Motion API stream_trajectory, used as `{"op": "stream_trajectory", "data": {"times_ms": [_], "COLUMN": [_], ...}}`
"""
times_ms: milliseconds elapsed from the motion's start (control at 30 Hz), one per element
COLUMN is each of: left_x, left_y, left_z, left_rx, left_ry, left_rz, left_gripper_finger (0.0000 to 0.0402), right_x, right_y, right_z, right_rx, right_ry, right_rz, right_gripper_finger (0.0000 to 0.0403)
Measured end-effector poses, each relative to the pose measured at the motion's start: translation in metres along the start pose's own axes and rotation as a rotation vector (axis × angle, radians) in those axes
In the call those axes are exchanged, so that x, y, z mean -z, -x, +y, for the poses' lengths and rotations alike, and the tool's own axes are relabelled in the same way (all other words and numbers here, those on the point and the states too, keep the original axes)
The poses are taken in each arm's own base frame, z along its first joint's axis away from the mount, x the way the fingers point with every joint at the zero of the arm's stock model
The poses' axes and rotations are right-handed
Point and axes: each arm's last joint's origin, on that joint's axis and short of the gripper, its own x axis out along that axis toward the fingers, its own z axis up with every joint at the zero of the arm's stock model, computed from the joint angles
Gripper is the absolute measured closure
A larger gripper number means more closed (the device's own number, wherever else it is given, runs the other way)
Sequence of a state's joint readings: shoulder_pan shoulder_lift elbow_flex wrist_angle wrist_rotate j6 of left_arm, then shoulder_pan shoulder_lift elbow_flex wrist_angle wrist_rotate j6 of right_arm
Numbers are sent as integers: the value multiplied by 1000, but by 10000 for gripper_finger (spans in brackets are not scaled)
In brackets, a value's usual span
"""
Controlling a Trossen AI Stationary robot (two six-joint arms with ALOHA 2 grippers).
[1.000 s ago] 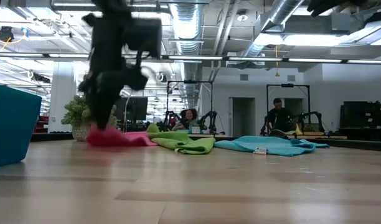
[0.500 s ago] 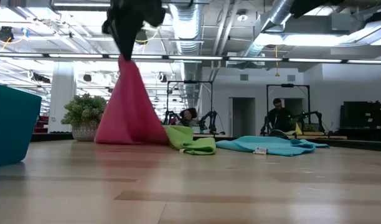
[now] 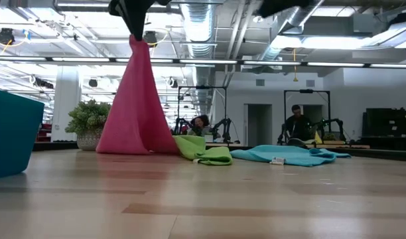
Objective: Fold microfiber towels
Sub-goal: Fold the pink microfiber towel
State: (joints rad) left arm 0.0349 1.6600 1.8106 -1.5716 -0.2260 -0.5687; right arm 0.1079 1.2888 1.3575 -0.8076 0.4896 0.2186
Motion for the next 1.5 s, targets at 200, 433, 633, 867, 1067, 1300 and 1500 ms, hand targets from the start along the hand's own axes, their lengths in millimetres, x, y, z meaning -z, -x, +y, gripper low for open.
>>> {"op": "stream_trajectory", "data": {"times_ms": [200, 433, 633, 867, 1067, 1300, 1500], "left_x": [0, -1, -2, -2, -2, -2, -1], "left_y": [0, 0, -1, -1, -1, -1, -1], "left_z": [1, 1, 1, 1, 1, 1, 1], "left_rx": [-21, -48, -55, -59, -59, -51, -38], "left_ry": [-31, -32, -34, -33, -8, -6, -5], "left_rz": [-13, -30, -31, -34, -35, -30, -21], "left_gripper_finger": [401, 401, 401, 401, 401, 401, 401], "right_x": [-16, -10, 5, 21, 32, 31, 33], "right_y": [-46, -116, -180, -234, -261, -275, -288], "right_z": [19, 33, 43, 45, 41, 32, 26], "right_rx": [-106, -186, -189, -225, -220, -200, -275], "right_ry": [128, 207, 255, 263, 244, 218, 193], "right_rz": [-75, -18, 17, -15, -11, -62, -108], "right_gripper_finger": [271, 271, 271, 272, 272, 272, 275]}}
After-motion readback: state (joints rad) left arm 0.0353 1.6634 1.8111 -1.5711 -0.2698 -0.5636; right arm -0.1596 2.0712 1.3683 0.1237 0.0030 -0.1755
